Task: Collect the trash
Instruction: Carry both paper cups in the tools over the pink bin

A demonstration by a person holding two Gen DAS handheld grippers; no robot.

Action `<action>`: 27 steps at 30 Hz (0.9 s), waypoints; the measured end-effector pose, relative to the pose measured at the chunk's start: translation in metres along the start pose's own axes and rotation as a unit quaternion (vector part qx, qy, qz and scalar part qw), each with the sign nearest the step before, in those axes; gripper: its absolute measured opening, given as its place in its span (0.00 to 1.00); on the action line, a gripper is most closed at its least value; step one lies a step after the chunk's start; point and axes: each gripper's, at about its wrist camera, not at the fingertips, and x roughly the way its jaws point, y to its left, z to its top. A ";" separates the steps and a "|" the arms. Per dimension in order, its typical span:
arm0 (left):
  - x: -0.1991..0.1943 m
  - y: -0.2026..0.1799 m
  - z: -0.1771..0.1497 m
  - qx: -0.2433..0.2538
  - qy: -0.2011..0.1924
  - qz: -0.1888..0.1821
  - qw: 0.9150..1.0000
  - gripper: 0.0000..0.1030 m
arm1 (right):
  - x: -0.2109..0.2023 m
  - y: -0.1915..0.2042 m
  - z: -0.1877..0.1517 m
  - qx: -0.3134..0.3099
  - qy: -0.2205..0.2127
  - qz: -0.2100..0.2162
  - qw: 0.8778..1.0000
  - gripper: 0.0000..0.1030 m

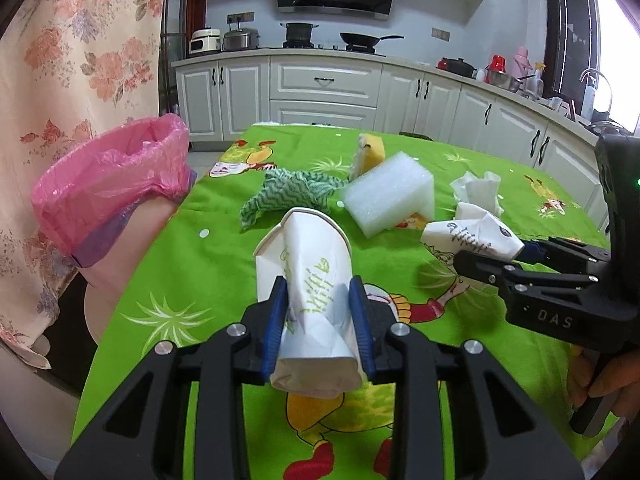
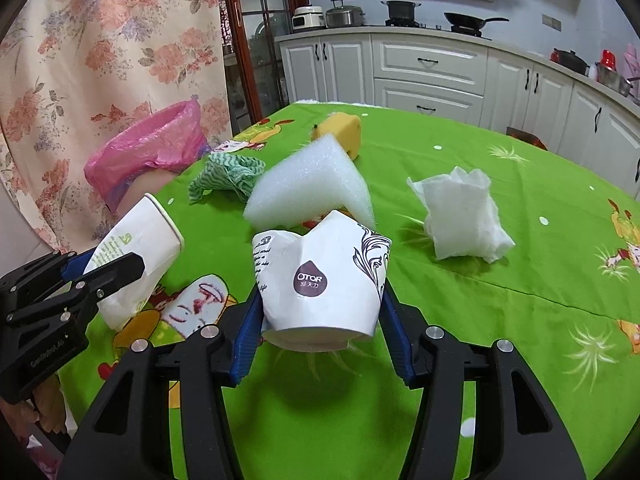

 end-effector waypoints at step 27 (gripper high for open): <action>-0.051 0.043 0.006 -0.015 -0.088 0.060 0.994 0.30 | -0.025 0.066 0.030 -0.048 -0.057 0.047 0.996 0.51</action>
